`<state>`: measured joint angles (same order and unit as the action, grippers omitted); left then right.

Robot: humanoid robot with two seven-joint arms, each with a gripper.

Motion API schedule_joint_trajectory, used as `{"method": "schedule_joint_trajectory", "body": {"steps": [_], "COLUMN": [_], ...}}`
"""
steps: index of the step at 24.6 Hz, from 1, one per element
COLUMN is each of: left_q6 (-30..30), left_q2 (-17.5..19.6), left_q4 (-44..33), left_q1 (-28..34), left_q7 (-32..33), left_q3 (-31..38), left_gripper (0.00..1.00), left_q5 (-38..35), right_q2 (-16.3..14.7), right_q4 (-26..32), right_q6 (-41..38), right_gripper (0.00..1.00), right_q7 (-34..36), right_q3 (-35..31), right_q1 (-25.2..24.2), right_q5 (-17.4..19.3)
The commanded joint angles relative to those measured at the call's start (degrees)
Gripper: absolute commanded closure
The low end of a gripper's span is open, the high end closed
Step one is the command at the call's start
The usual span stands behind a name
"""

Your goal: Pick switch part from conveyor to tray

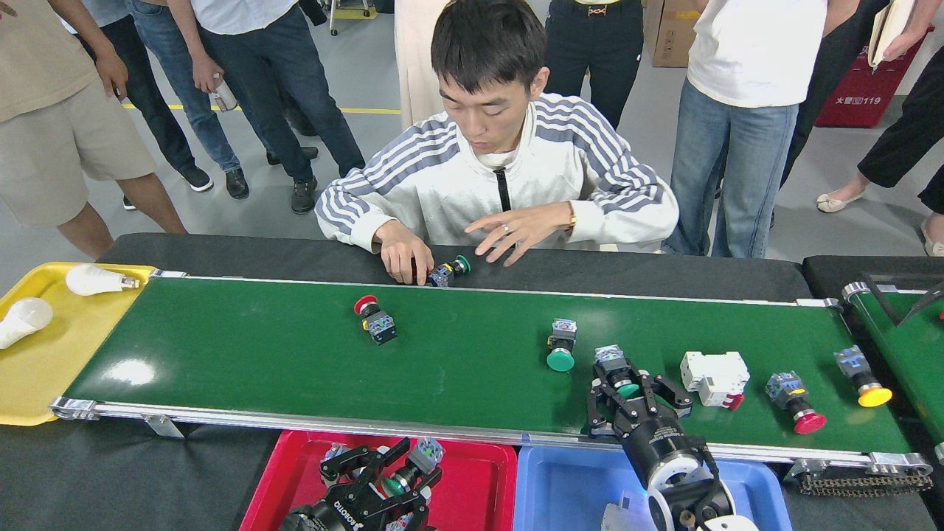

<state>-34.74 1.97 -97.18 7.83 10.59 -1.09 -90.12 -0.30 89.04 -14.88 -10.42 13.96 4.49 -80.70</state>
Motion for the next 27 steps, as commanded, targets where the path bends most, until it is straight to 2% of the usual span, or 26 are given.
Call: {"method": "schedule_joint_trajectory", "body": {"steps": [1, 2, 3, 4, 5, 8, 12, 13, 15, 18, 21, 24, 27], "left_q6": [4.33, 7.32, 11.28, 14.62, 16.81, 17.78, 17.25, 17.08, 16.38, 16.73, 17.25, 19.36, 21.91], "left_q2": [-0.48, -1.36, -2.85, -3.90, -4.25, -4.08, -3.90, -3.73, -2.76, -1.71, -1.18, 0.67, 3.13], "left_q4": [-0.03, 0.24, 0.50, 1.03, 1.82, 4.28, 4.98, 4.98, 4.90, 8.23, 12.89, 20.98, 30.29], "left_q1": [-0.01, -0.01, -0.10, -0.27, -0.27, -0.45, -0.71, -0.89, -1.86, -7.48, -12.58, -19.17, -26.20], "left_q7": [-0.83, -0.92, -1.10, -1.80, -3.90, -10.59, -11.12, -11.03, -10.77, -6.99, -5.93, -6.02, -6.20], "left_q3": [3.46, 5.66, 8.91, 11.55, 13.74, 16.21, 16.21, 15.77, 15.24, 13.39, 13.13, 13.22, 12.43], "left_gripper": [0.00, 0.00, 0.00, 0.00, 0.00, 0.00, 0.00, 0.00, 0.00, 0.00, 0.00, 0.00, 0.00], "left_q5": [0.38, 0.56, 1.17, 1.88, 2.14, 1.97, 1.97, 1.97, 1.79, 1.44, 1.35, 1.35, 1.44], "right_q2": [1.17, 1.35, 1.44, 1.61, 1.53, 1.53, 1.79, 1.79, 2.23, 3.64, 3.90, 4.16, 3.81], "right_q4": [1.83, 1.83, 1.75, 1.48, 1.22, 0.69, 1.48, 2.63, 5.00, 6.93, 7.02, 6.84, 6.32], "right_q6": [-8.50, -9.73, -9.64, -9.46, -9.46, -9.81, -9.38, -8.41, -1.46, 7.06, 9.79, 13.04, 15.67], "right_gripper": [0.92, 0.77, 0.35, 0.00, 0.00, 0.00, 0.00, 0.00, 0.00, 0.00, 0.00, 0.00, 0.00], "right_q7": [0.58, 0.49, 0.23, 0.23, 0.23, 0.23, 0.76, 1.28, 3.66, 11.03, 13.59, 13.59, 12.97], "right_q3": [2.91, 4.93, 7.22, 9.33, 11.17, 13.02, 12.05, 10.12, 1.68, -7.45, -13.96, -14.84, -12.30], "right_q1": [0.52, 0.61, 0.69, 0.69, 0.69, 0.69, 0.61, 0.17, -3.44, -9.06, -14.60, -15.13, -12.49], "right_q5": [0.10, 0.10, -0.25, -0.34, -0.34, -0.25, 0.54, 0.89, 1.60, 1.77, 1.86, 1.77, 0.80]}}
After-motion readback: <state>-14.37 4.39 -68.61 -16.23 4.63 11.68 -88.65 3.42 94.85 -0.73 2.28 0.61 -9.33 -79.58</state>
